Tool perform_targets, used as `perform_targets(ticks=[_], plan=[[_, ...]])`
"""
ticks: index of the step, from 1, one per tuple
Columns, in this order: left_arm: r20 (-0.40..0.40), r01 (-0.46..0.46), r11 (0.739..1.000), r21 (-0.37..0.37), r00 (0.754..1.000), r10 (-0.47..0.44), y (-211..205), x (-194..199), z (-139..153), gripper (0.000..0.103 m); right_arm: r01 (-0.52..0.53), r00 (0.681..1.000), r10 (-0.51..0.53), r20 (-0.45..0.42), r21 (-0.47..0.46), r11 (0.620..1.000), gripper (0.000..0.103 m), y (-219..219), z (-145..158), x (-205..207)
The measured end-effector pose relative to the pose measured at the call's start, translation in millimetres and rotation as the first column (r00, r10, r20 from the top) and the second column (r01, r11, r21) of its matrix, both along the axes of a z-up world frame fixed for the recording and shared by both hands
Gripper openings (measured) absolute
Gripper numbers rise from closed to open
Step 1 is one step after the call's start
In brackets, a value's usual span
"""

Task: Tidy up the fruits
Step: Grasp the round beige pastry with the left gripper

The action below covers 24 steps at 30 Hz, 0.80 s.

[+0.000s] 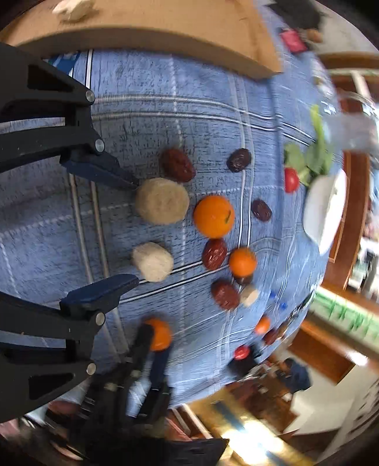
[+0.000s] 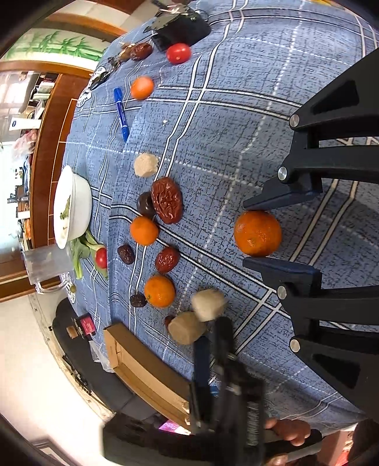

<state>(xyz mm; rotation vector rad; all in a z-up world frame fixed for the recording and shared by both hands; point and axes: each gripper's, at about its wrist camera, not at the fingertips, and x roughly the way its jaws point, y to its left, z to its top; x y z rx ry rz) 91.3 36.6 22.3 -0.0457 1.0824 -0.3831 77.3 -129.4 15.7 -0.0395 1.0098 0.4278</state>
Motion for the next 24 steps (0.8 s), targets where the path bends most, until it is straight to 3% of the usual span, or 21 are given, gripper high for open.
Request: perform_targets(ticks=[5, 10, 12, 15, 24], plan=[[0.08, -0.065, 0.992, 0.104, 0.995, 0.056, 5, 9, 9, 0.059, 0.015, 1.0, -0.015, -0.006, 0.014, 1.0, 0.034, -4, 0, 0], [0.025, -0.104, 0.987, 0.12, 0.995, 0.101, 1, 26, -9, 0.059, 0.016, 1.0, -0.016, -0.02, 0.018, 1.0, 0.034, -1, -3, 1], [0.052, -0.141, 0.983, 0.114, 0.989, 0.135, 3, 26, -11, 0.057, 0.018, 1.0, -0.018, -0.018, 0.016, 1.0, 0.034, -1, -3, 0], [0.061, -0.181, 0.982, 0.06, 0.982, 0.178, 8, 23, -10, 0.03, 0.025, 1.0, -0.025, -0.015, 0.014, 1.0, 0.034, -1, -3, 0], [0.031, -0.175, 0.985, 0.005, 0.984, 0.175, 17, -11, -2, 0.03, 0.047, 0.999, -0.047, 0.025, -0.027, 0.999, 0.034, 6, 4, -16]])
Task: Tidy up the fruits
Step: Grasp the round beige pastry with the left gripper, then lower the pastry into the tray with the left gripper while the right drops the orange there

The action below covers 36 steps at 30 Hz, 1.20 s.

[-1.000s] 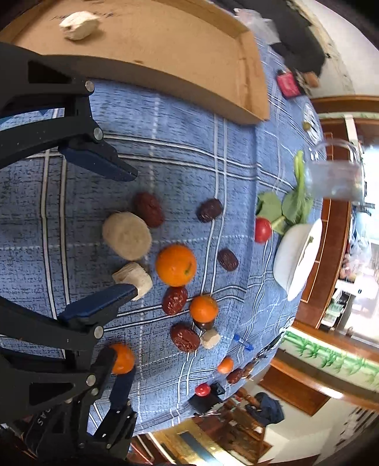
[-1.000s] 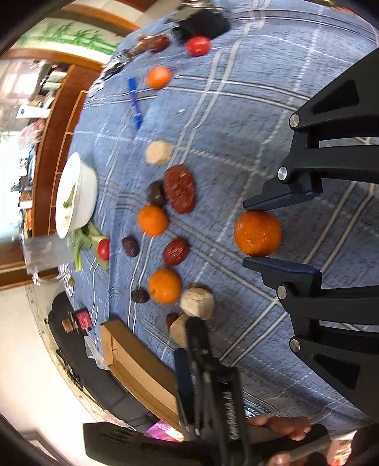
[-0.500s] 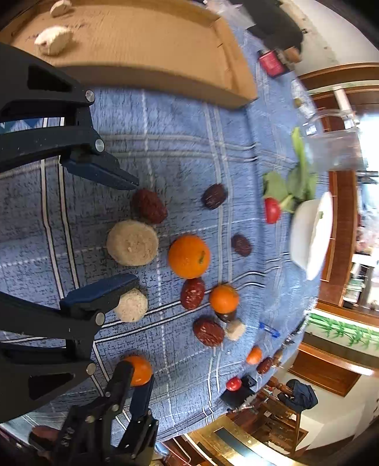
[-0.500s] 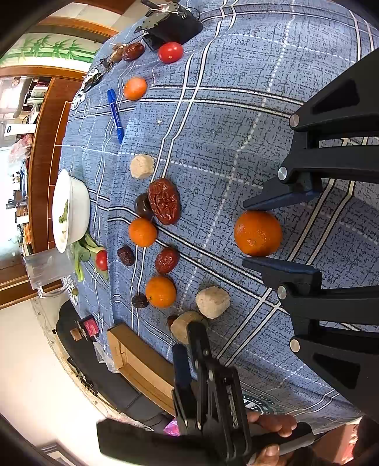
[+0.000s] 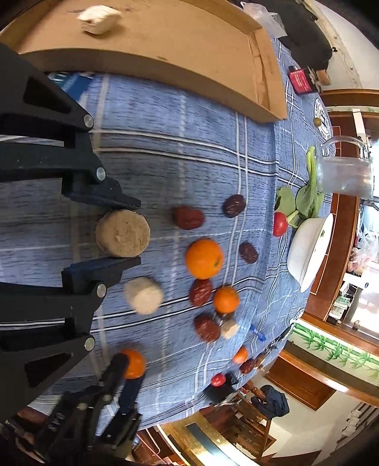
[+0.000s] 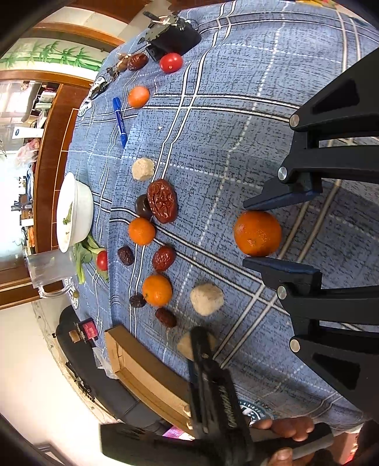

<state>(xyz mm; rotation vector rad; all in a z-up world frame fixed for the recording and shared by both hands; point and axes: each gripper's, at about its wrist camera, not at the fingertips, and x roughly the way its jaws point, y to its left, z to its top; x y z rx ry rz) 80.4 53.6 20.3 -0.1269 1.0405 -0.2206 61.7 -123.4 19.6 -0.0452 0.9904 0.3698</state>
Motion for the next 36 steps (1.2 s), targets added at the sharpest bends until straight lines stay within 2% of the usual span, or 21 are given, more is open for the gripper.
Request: perform_targets(ticks=[7, 15, 26, 36], plan=[[0.041, 0.032, 0.999, -0.023, 0.999, -0.031, 8, -36, 18, 0.03, 0.025, 0.999, -0.024, 0.041, -0.025, 0.999, 0.035, 9, 19, -24], [0.093, 0.024, 0.999, -0.023, 0.995, -0.022, 39, -55, 42, 0.03, 0.033, 0.999, -0.033, 0.021, -0.022, 0.999, 0.035, 39, 23, -38], [0.144, -0.102, 0.994, -0.039, 0.984, 0.107, 129, -61, 64, 0.03, -0.06, 0.998, 0.06, 0.035, -0.011, 0.998, 0.035, 127, 43, -25], [0.135, -0.254, 0.967, 0.017, 0.959, 0.25, 223, -55, 57, 0.03, -0.178, 0.983, 0.178, 0.046, 0.004, 0.984, 0.035, 217, 50, -2]])
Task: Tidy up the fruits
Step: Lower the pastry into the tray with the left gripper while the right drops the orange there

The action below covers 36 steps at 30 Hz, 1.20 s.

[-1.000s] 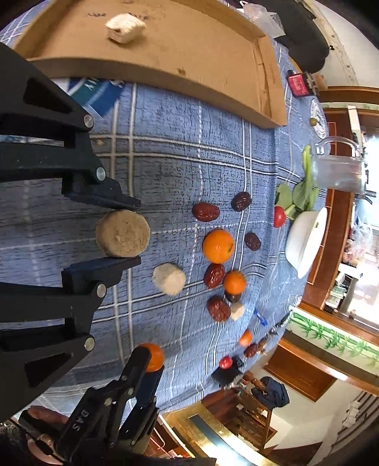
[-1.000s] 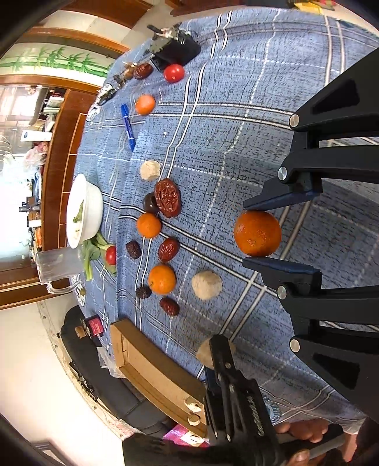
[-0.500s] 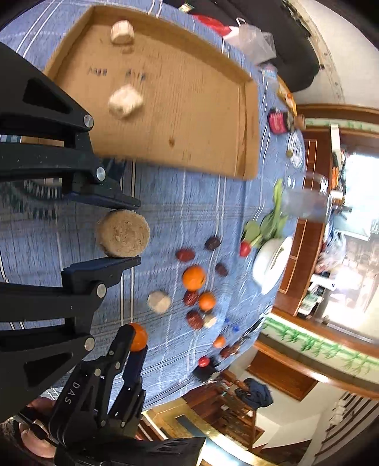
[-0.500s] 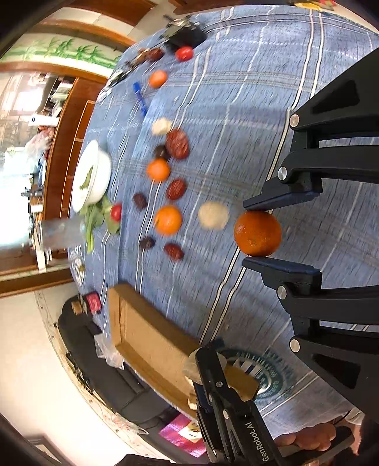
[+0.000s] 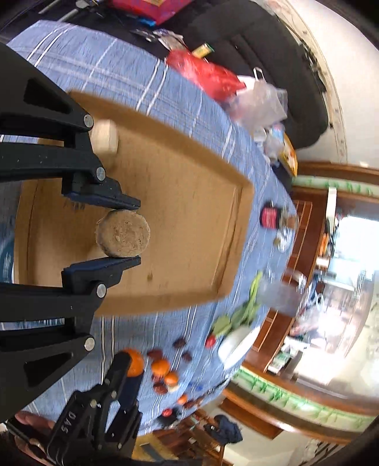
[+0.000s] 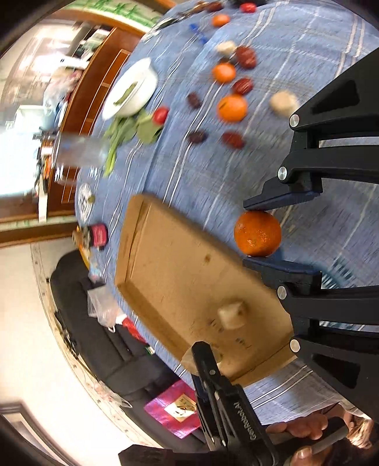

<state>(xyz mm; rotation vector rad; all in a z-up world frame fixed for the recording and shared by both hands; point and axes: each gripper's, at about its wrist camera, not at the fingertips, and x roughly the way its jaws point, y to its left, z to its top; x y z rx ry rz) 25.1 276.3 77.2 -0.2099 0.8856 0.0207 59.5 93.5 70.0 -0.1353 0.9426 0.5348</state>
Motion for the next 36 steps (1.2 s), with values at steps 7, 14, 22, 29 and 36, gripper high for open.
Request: perform_targets(ticks=[7, 14, 22, 29, 36], plan=[[-0.04, -0.062, 0.998, 0.021, 0.997, 0.063, 39, 15, -17, 0.03, -0.047, 0.998, 0.047, -0.029, 0.011, 0.999, 0.035, 50, -14, 29], [-0.075, -0.064, 0.997, 0.034, 0.995, 0.066, 50, 32, -33, 0.03, -0.086, 0.995, 0.085, -0.057, -0.014, 0.996, 0.035, 87, -35, 49], [-0.095, -0.046, 0.997, 0.059, 0.994, 0.052, 48, 43, -43, 0.03, -0.091, 0.993, 0.088, -0.076, -0.043, 0.995, 0.036, 98, -48, 57], [-0.109, -0.049, 0.996, 0.07, 0.992, 0.057, 48, 44, -48, 0.031, -0.095, 0.993, 0.091, -0.075, -0.055, 0.994, 0.044, 98, -49, 56], [-0.079, -0.073, 0.993, 0.097, 0.994, 0.081, 47, 33, -36, 0.046, -0.089, 0.995, 0.085, -0.06, -0.055, 0.995, 0.047, 91, -42, 48]])
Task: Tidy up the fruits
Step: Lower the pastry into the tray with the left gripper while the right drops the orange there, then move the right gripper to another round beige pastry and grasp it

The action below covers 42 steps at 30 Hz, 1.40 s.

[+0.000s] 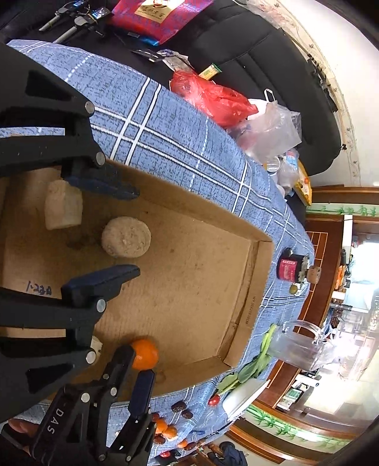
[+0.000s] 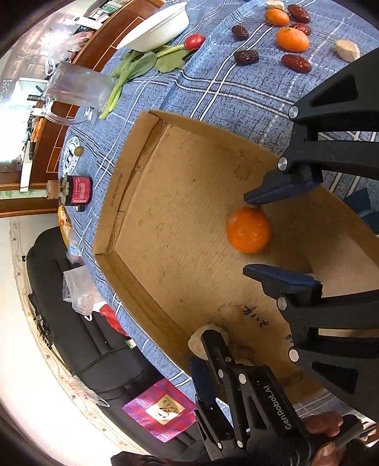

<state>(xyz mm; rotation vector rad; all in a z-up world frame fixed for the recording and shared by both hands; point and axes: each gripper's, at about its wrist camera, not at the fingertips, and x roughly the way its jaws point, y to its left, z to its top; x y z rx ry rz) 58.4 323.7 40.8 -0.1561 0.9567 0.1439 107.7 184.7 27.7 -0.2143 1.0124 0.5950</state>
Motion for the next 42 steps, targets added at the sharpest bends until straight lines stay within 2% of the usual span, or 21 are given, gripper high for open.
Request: perform_targets(ticks=[7, 14, 19, 23, 27, 29, 31, 37, 42], plan=[[0.03, -0.031, 0.999, 0.009, 0.999, 0.031, -5, -18, 13, 0.05, 0.014, 1.0, -0.014, 0.028, 0.006, 1.0, 0.047, -17, 16, -19], [0.056, -0.018, 0.999, 0.026, 0.998, 0.017, -31, -34, 22, 0.052, 0.045, 0.998, -0.046, 0.044, 0.022, 0.999, 0.049, -51, 27, -43], [0.067, 0.02, 0.999, 0.028, 0.998, -0.021, -60, -38, 27, 0.057, 0.09, 0.995, -0.092, 0.042, 0.041, 0.995, 0.056, -89, 30, -59], [0.068, 0.067, 0.997, 0.042, 0.995, -0.069, -90, -37, 30, 0.058, 0.135, 0.99, -0.137, 0.038, 0.042, 0.99, 0.056, -121, 29, -67], [0.079, 0.119, 0.991, 0.056, 0.989, -0.123, -127, -36, 35, 0.068, 0.19, 0.981, -0.191, 0.029, 0.049, 0.981, 0.059, -156, 28, -72], [0.082, 0.153, 0.987, 0.058, 0.984, -0.157, -145, -35, 36, 0.07, 0.225, 0.974, -0.227, 0.03, 0.05, 0.973, 0.065, -178, 26, -77], [0.078, 0.179, 0.981, 0.073, 0.98, -0.185, -161, -35, 36, 0.073, 0.259, 0.965, -0.261, 0.027, 0.05, 0.965, 0.066, -198, 23, -79], [0.062, 0.24, 0.964, 0.116, 0.967, -0.249, -201, -35, 34, 0.073, 0.342, 0.939, -0.342, -0.015, 0.066, 0.937, 0.066, -248, 8, -72], [0.042, 0.246, 0.961, 0.127, 0.967, -0.253, -213, -33, 33, 0.073, 0.36, 0.933, -0.358, -0.037, 0.087, 0.929, 0.066, -259, -2, -51]])
